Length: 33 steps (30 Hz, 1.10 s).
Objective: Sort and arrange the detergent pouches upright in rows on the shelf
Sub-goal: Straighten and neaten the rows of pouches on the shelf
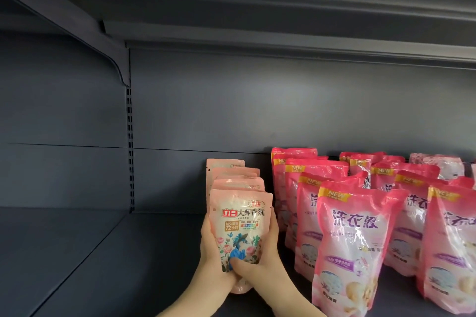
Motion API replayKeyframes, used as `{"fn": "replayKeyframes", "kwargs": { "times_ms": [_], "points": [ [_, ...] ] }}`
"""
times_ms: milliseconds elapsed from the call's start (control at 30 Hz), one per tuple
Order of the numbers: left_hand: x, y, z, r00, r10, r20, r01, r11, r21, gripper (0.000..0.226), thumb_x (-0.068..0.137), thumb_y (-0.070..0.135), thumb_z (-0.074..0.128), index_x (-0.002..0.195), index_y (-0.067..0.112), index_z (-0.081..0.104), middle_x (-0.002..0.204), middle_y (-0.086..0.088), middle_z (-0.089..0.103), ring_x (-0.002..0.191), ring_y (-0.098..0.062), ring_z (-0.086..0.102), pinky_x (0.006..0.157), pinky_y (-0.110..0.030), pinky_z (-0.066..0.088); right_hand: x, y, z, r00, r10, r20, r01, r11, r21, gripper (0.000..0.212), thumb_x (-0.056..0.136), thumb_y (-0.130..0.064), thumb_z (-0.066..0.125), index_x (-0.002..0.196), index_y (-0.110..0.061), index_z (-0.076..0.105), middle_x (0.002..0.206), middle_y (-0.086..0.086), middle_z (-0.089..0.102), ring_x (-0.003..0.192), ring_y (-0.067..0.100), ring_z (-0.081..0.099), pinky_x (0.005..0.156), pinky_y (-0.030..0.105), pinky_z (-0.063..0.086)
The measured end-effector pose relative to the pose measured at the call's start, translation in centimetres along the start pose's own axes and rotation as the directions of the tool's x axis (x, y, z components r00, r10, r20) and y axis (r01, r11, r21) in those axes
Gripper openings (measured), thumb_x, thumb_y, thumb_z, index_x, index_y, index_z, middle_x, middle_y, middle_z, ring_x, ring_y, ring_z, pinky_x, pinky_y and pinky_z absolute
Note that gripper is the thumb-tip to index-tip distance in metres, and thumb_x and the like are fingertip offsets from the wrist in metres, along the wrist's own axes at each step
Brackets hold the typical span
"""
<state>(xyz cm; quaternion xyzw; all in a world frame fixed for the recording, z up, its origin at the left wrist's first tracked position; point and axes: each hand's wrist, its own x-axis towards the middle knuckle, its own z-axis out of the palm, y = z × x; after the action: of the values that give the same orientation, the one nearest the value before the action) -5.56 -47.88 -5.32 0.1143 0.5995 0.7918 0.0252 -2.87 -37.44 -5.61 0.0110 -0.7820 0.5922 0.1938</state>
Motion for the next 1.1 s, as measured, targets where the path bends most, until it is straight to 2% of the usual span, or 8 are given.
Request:
{"fn": "replayKeyframes", "kwargs": {
  "times_ms": [100, 200, 300, 400, 533, 700, 833, 1100],
  "points": [
    [1.5, -0.9, -0.9, 0.978, 0.197, 0.069, -0.206, 0.968, 0.146, 0.069, 0.089, 0.065, 0.039, 0.136, 0.016, 0.049, 0.107, 0.002, 0.069, 0.085, -0.011, 0.068, 0.075, -0.032, 0.052, 0.4, -0.1, 0.1, 1.0, 0.014, -0.004, -0.014, 1.0, -0.011, 0.126, 0.07, 0.005, 0.077, 0.147, -0.035, -0.013, 0.152, -0.004, 0.024, 0.135, 0.01, 0.038, 0.111, 0.038, 0.04],
    [0.9, 0.4, 0.0, 0.962, 0.21, 0.177, -0.219, 0.975, 0.037, 0.083, 0.083, 0.069, 0.044, 0.146, 0.016, 0.034, 0.135, -0.004, 0.053, 0.112, -0.017, 0.056, 0.095, -0.033, 0.045, 0.2, -0.3, 0.1, 1.0, 0.024, 0.007, -0.024, 1.0, -0.019, 0.126, 0.07, 0.006, 0.077, 0.147, -0.035, -0.015, 0.152, -0.005, 0.022, 0.135, 0.008, 0.037, 0.11, 0.034, 0.04],
    [0.5, 0.0, -1.7, 0.949, 0.239, 0.207, -0.309, 0.837, 0.452, 0.069, 0.094, 0.04, 0.056, 0.151, 0.017, 0.023, 0.141, -0.008, 0.047, 0.121, -0.024, 0.05, 0.096, -0.035, 0.044, -0.3, -0.6, -0.3, 1.0, 0.023, 0.005, -0.023, 0.999, -0.041, 0.122, 0.071, 0.005, 0.077, 0.148, -0.033, -0.01, 0.154, -0.007, 0.018, 0.137, 0.007, 0.032, 0.111, 0.031, 0.039],
    [0.2, -0.6, -4.1, 0.909, 0.203, 0.364, -0.383, 0.754, 0.534, 0.107, 0.078, 0.024, 0.077, 0.14, 0.052, -0.005, 0.152, 0.022, 0.015, 0.138, 0.002, 0.023, 0.111, -0.023, 0.031, -1.3, -1.9, -1.3, 0.993, -0.11, -0.044, 0.1, 0.978, -0.184, 0.103, 0.077, -0.002, 0.075, 0.149, -0.029, 0.007, 0.153, -0.008, 0.019, 0.14, 0.004, 0.025, 0.108, 0.012, 0.032],
    [0.3, 3.7, -6.3, 0.897, 0.27, 0.35, -0.435, 0.683, 0.587, 0.068, 0.087, 0.036, 0.062, 0.121, 0.073, 0.017, 0.142, 0.034, 0.028, 0.131, 0.01, 0.033, 0.106, -0.021, 0.034, -2.1, -5.0, -3.5, 0.926, -0.374, -0.061, 0.295, 0.813, -0.502, 0.068, 0.083, -0.021, 0.067, 0.141, -0.029, 0.032, 0.147, -0.012, 0.022, 0.14, 0.006, 0.02, 0.116, 0.031, 0.027],
    [2.6, 12.4, -5.7, 0.746, 0.458, 0.484, -0.598, 0.139, 0.789, 0.04, 0.087, 0.056, 0.036, 0.124, 0.043, 0.042, 0.124, 0.028, 0.039, 0.114, 0.003, 0.045, 0.091, -0.025, 0.04, 0.6, -11.4, -6.3, 0.849, -0.521, 0.091, 0.432, 0.585, -0.686, 0.039, 0.086, -0.023, 0.061, 0.124, -0.022, 0.054, 0.124, -0.006, 0.048, 0.115, 0.011, 0.047, 0.097, 0.023, 0.039],
    [6.0, 18.6, -4.3, 0.67, 0.317, 0.671, -0.539, -0.413, 0.734, 0.028, 0.095, 0.05, 0.037, 0.107, 0.033, 0.056, 0.102, 0.015, 0.062, 0.097, -0.01, 0.057, 0.087, -0.032, 0.043, 5.5, -17.7, -7.8, 0.892, -0.275, 0.359, 0.451, 0.479, -0.753, 0.014, 0.088, -0.028, 0.057, 0.093, -0.02, 0.069, 0.086, -0.01, 0.069, 0.08, 0.01, 0.064, 0.083, 0.033, 0.053],
    [13.0, 20.6, -3.4, 0.639, 0.055, 0.767, -0.538, -0.681, 0.497, 0.032, 0.095, 0.054, 0.035, 0.096, 0.028, 0.054, 0.073, 0.012, 0.052, 0.076, -0.015, 0.053, 0.072, -0.03, 0.031, 13.6, -21.2, -6.8, 0.809, 0.127, 0.574, 0.576, 0.02, -0.817, 0.027, 0.096, -0.034, 0.051, 0.114, -0.021, 0.066, 0.115, -0.007, 0.065, 0.094, 0.011, 0.051, 0.079, 0.025, 0.037]
  ]
}}
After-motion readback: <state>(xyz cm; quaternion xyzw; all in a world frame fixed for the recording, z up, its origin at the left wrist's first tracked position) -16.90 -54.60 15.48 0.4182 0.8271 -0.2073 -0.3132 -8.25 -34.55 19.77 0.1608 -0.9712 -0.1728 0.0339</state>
